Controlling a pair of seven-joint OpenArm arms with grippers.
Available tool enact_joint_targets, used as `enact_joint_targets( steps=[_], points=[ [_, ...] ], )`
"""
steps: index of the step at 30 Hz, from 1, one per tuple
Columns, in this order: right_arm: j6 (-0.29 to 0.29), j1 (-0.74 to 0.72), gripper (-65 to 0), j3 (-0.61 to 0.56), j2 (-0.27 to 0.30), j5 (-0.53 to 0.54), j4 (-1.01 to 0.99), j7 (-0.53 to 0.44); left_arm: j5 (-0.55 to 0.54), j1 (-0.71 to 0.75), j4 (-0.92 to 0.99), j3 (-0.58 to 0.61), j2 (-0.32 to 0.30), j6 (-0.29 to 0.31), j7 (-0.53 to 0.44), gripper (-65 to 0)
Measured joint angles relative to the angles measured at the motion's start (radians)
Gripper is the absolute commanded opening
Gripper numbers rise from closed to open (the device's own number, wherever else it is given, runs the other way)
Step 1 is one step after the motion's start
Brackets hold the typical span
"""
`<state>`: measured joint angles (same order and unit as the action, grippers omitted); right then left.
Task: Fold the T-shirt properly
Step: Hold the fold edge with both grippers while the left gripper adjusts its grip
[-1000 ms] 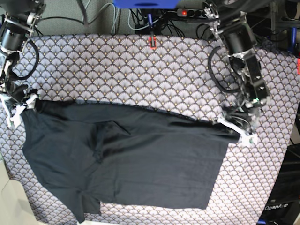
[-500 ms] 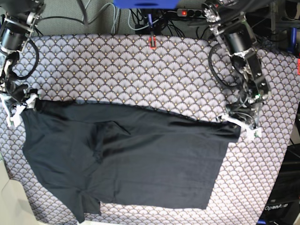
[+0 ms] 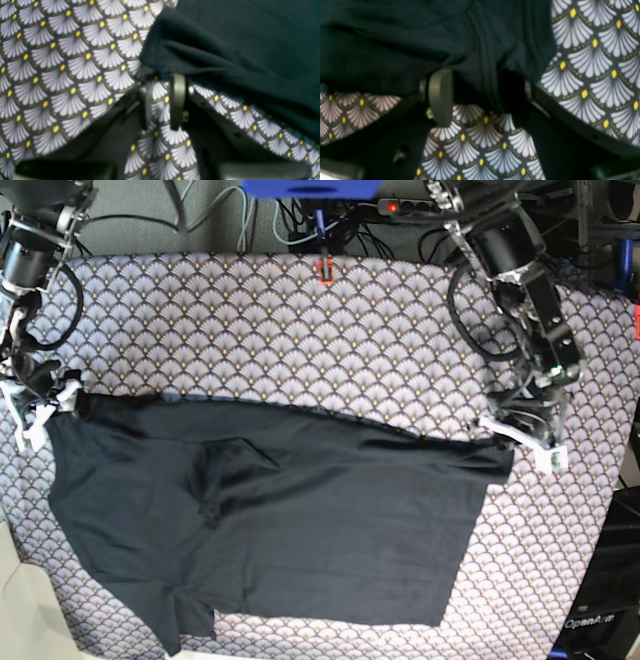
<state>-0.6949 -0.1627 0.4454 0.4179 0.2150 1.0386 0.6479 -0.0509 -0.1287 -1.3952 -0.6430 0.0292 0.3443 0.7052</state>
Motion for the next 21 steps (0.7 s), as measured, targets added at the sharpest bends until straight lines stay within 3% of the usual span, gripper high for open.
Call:
enact_joint_targets(
  steps=[5,11,15,21],
  points=[
    [0.0,-0.004,-29.5,-0.023,0.0,0.002,0.001,-0.005,0.008,-0.036,0.009,-0.068,0.012,-0.004,0.003,-52.4],
    [0.0,-0.003,-29.5,-0.023,0.0,0.002,0.001,-0.006,0.008,-0.069,0.009,-0.062,0.011,-0.001,-0.019,-51.7],
    [0.0,-0.003,-29.5,-0.023,0.0,0.002,0.001,-0.006,0.007,-0.082,0.009,-0.062,0.013,-0.001,-0.032,-40.3],
    [0.0,-0.003,-29.5,-0.023,0.0,0.002,0.001,-0.006,0.008,-0.08,0.01,-0.062,0.013,-0.001,-0.066,-38.5]
  ],
)
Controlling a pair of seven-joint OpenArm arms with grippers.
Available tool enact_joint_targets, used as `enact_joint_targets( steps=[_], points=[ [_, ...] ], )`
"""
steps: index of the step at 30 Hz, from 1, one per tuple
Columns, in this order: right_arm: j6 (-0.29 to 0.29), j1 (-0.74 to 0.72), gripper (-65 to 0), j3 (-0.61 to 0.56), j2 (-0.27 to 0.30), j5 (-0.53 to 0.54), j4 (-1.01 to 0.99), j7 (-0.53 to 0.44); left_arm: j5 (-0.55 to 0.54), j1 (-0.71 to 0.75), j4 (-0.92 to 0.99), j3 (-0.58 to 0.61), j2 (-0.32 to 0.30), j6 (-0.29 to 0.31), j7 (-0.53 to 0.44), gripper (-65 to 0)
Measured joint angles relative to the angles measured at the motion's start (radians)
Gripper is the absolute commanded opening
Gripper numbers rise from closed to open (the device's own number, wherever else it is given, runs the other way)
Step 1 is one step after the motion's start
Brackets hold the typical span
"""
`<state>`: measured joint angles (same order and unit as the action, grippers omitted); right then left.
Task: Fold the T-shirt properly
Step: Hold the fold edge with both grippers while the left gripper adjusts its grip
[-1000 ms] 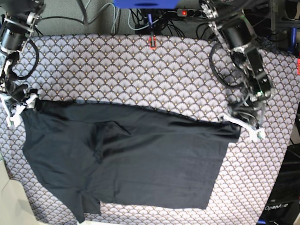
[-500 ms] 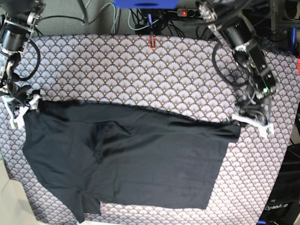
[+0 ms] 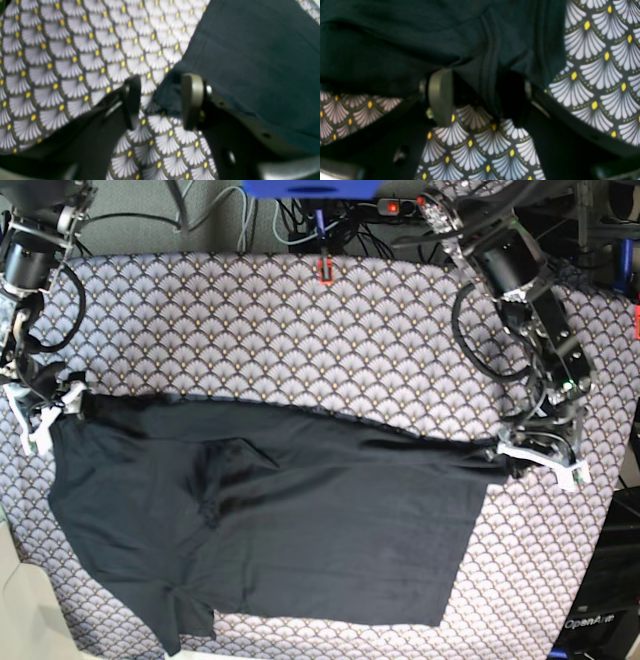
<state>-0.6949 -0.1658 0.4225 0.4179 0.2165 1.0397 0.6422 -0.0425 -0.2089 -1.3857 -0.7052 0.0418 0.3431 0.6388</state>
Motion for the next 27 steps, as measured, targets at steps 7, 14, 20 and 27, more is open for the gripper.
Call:
enact_joint_targets(
  steps=[7,14,20,27],
  points=[
    [0.0,0.0,-29.5,0.0,0.0,0.0,0.0,-0.001,0.003,-0.005,0.123,0.0,-0.006,-0.002,-0.042,-38.5],
    [0.0,0.0,-29.5,0.0,0.0,0.0,0.0,0.0,0.0,-0.021,0.219,0.02,-0.029,-0.002,-0.108,-38.5],
    [0.0,0.0,-29.5,0.0,0.0,0.0,0.0,0.0,0.0,-0.027,0.232,0.023,-0.027,0.0,-0.12,-38.8],
    [0.0,0.0,-29.5,0.0,0.0,0.0,0.0,0.0,0.0,-0.064,0.276,0.023,-0.028,0.0,-0.127,-39.0]
  ],
)
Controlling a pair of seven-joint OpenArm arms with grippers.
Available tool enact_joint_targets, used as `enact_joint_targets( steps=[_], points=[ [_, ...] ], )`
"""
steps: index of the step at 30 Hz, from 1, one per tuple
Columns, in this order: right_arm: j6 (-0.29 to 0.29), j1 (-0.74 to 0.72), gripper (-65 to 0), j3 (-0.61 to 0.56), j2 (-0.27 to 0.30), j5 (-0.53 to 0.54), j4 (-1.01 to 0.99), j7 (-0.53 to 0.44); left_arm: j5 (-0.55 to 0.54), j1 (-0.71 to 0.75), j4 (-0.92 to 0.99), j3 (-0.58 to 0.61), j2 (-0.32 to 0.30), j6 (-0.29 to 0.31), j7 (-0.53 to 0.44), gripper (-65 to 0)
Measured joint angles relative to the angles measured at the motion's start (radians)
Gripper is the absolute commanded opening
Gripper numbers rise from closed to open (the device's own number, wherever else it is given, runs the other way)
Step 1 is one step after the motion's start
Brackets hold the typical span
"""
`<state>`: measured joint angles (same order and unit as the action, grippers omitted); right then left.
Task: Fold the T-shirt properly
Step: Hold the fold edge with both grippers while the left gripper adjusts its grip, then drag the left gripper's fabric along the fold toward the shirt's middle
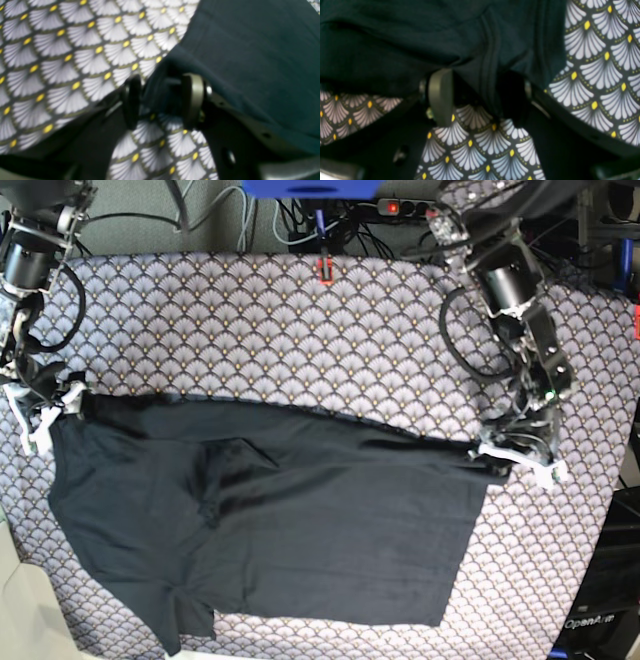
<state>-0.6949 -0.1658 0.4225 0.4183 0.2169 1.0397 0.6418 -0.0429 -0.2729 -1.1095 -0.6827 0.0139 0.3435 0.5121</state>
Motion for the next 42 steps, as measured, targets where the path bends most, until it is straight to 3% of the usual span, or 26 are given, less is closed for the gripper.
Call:
enact_joint_targets(
  steps=[5,15,26,38,42],
  points=[
    [0.0,0.0,-29.5,0.0,0.0,0.0,0.0,0.0,0.001,-0.002,0.043,0.0,0.0,-0.001,0.002,-42.4],
    [0.0,0.0,-29.5,0.0,0.0,0.0,0.0,0.0,0.0,-0.026,0.046,0.0,0.0,-0.001,0.004,-58.8],
    [0.0,0.0,-29.5,0.0,0.0,0.0,0.0,0.0,-0.007,-0.084,0.043,-0.002,0.01,-0.003,0.014,-59.2],
    [0.0,0.0,-29.5,0.0,0.0,0.0,0.0,0.0,-0.003,-0.158,0.049,-0.003,0.067,-0.005,0.011,-59.2],
    [0.0,0.0,-29.5,0.0,0.002,0.0,0.0,-0.003,-0.014,-0.19,0.089,-0.003,0.063,-0.126,-0.006,-59.2]
  ],
)
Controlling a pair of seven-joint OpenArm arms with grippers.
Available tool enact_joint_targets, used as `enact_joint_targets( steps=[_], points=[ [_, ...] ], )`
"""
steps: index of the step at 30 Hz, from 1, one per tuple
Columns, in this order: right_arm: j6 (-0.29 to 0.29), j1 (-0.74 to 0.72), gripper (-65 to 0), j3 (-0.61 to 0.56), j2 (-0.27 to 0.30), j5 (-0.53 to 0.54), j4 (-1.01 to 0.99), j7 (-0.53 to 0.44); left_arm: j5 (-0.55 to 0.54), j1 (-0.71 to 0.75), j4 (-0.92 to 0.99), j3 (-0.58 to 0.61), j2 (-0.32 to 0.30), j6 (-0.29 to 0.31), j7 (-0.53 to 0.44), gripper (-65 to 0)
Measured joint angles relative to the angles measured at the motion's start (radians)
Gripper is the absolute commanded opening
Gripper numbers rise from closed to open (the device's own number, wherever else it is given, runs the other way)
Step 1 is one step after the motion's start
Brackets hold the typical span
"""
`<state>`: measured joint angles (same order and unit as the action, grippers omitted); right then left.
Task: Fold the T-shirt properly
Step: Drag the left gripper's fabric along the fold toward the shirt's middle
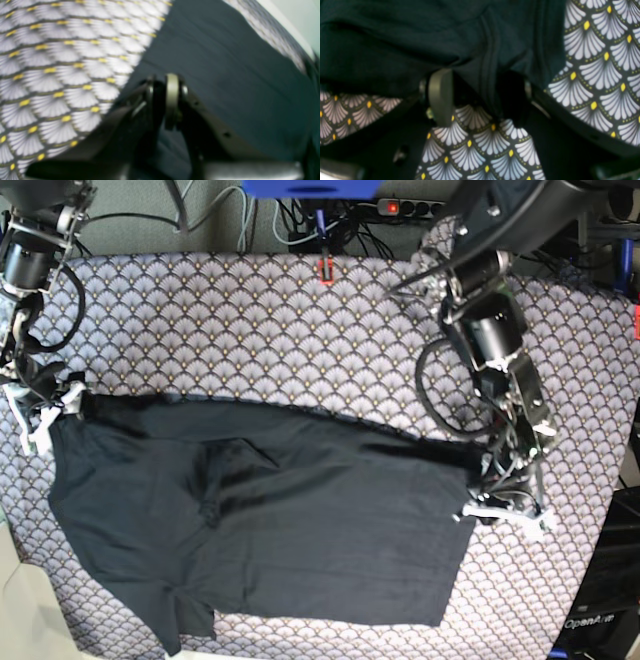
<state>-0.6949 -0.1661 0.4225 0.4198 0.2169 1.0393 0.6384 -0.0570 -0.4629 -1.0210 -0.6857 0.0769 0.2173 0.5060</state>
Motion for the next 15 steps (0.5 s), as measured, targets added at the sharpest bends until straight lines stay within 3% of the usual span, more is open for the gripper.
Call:
enact_joint_targets(
  steps=[4,9,15],
  points=[
    [0.0,0.001,-29.5,0.0,-0.002,-0.002,0.0,-0.008,0.003,-0.031,0.054,0.0,-0.009,-0.016,0.013,-59.2],
    [0.0,0.001,-29.5,0.0,-0.002,-0.001,0.0,-0.012,0.004,-0.044,0.067,-0.002,-0.007,-0.027,-0.063,-59.2],
    [0.0,0.001,-29.5,0.0,-0.002,-0.001,0.0,-0.012,0.003,-0.079,0.07,-0.007,-0.008,-0.031,-0.07,-59.3]
  ],
)
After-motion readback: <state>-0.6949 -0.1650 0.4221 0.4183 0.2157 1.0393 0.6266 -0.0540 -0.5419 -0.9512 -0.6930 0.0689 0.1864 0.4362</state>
